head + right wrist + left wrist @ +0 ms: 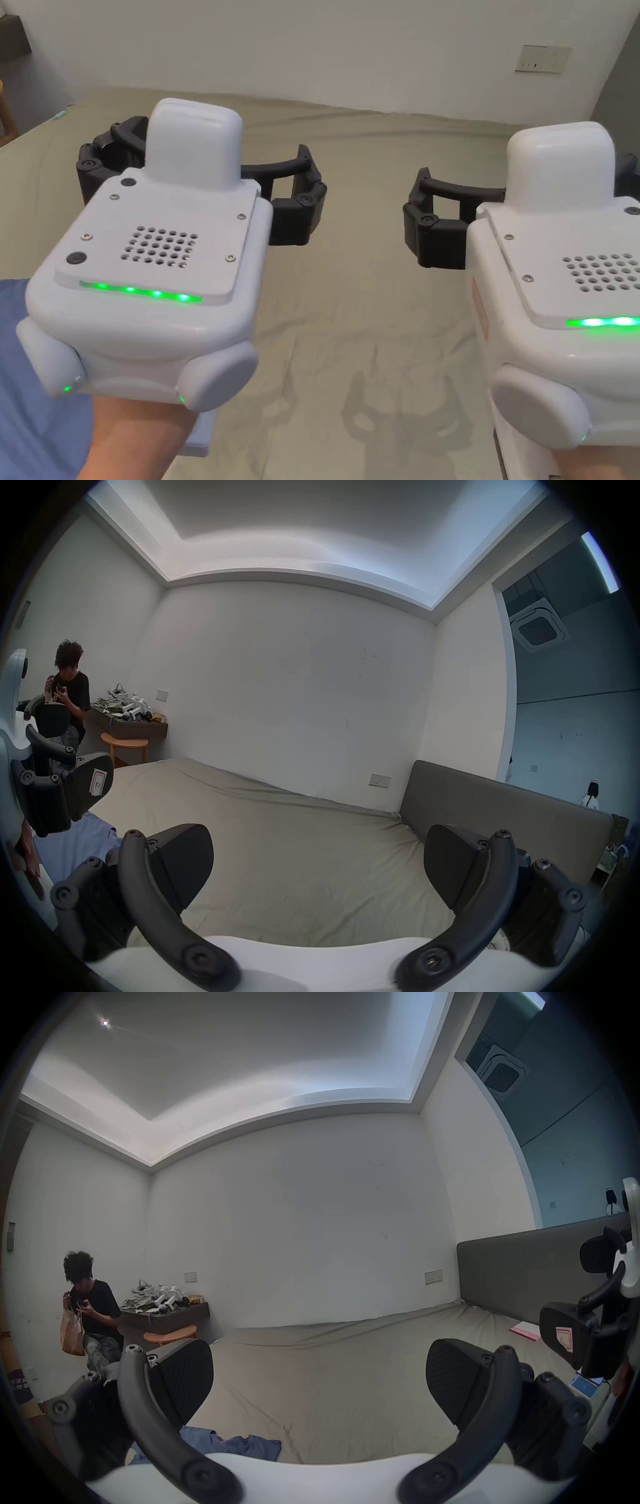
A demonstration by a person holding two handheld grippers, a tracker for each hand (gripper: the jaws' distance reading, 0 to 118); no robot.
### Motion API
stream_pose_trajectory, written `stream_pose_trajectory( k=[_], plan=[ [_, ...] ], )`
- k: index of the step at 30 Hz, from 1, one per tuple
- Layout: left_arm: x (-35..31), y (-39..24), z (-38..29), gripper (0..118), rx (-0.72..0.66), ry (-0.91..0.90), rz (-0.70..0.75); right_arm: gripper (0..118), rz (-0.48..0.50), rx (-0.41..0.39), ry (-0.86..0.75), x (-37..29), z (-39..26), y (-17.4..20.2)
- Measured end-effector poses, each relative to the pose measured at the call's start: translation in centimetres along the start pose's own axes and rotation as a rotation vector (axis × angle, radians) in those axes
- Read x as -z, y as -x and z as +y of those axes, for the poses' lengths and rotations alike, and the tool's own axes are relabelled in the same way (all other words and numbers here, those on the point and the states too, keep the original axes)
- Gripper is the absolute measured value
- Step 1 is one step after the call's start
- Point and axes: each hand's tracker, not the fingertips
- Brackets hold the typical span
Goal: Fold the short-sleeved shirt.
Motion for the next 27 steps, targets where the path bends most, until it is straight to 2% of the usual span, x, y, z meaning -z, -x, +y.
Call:
stream_pose_trajectory(
  k=[3,4,5,7,8,10,12,14,15,16,17,18,19,20,21,22,23,24,25,26,27],
  plan=[
    [0.3,-0.3,0.1,118,0.051,0.023,0.071,118,0.008,-0.001,0.002,0.3,-0.1,-0.2],
    [0.3,-0.3,0.0,118,0.079,0.01,0.074,118,0.011,-0.034,0.013,0.6,-0.2,-0.2],
    [0.3,-0.3,-0.1,118,0.113,-0.001,0.067,118,0.01,-0.103,0.025,1.0,-0.3,-0.1],
    [0.6,-0.5,-0.4,118,0.239,-0.028,0.056,118,-0.014,-0.29,0.021,1.6,-0.8,0.5],
    [0.8,-0.8,-0.7,118,0.368,-0.069,0.073,118,-0.03,-0.416,0.0,1.8,-1.3,0.9],
    [1.0,-1.6,-2.0,118,0.703,-0.183,0.135,118,-0.107,-0.705,-0.108,1.6,-2.8,1.9],
    [1.7,-2.6,-4.6,118,1.153,-0.323,0.266,118,-0.211,-1.006,-0.221,1.8,-4.8,2.7],
    [2.6,-2.6,-7.5,118,1.462,-0.442,0.366,118,-0.276,-1.204,-0.333,2.0,-6.6,3.1],
    [2.8,-2.4,-8.1,118,1.485,-0.466,0.354,118,-0.278,-1.222,-0.359,2.1,-6.9,3.0],
    [2.6,-2.4,-7.9,118,1.4,-0.433,0.31,118,-0.271,-1.195,-0.357,2.1,-6.9,3.1],
    [2.5,-2.5,-7.5,118,1.286,-0.381,0.268,118,-0.252,-1.115,-0.336,2.1,-6.5,2.9],
    [2.5,-2.2,-6.5,118,1.095,-0.3,0.236,118,-0.242,-1.018,-0.306,2.3,-6.1,2.8],
    [2.5,-2.0,-5.4,118,0.871,-0.208,0.195,118,-0.235,-0.882,-0.245,2.7,-5.5,2.6],
    [2.5,-1.4,-3.9,118,0.609,-0.084,0.126,118,-0.192,-0.704,-0.135,3.1,-4.3,2.2],
    [2.6,0.0,-2.4,118,0.274,0.058,0.018,118,-0.069,-0.443,0.018,3.3,-2.8,1.1],
    [2.8,1.9,-1.3,118,-0.029,0.143,-0.089,118,0.062,-0.181,0.105,3.5,-1.8,-0.6],
    [3.1,3.7,-1.6,118,-0.328,0.185,-0.181,118,0.197,0.121,0.166,3.7,-1.3,-2.5],
    [3.2,4.4,-2.3,118,-0.509,0.193,-0.199,118,0.272,0.349,0.204,3.9,-1.5,-3.7],
    [3.2,4.5,-2.8,118,-0.575,0.203,-0.191,118,0.253,0.457,0.204,3.6,-1.6,-4.3],
    [2.8,3.8,-2.8,118,-0.53,0.19,-0.171,118,0.161,0.45,0.162,3.3,-1.9,-4.2],
    [2.2,2.9,-2.9,118,-0.406,0.147,-0.125,118,0.09,0.383,0.106,2.7,-2.0,-3.5]
  ],
)
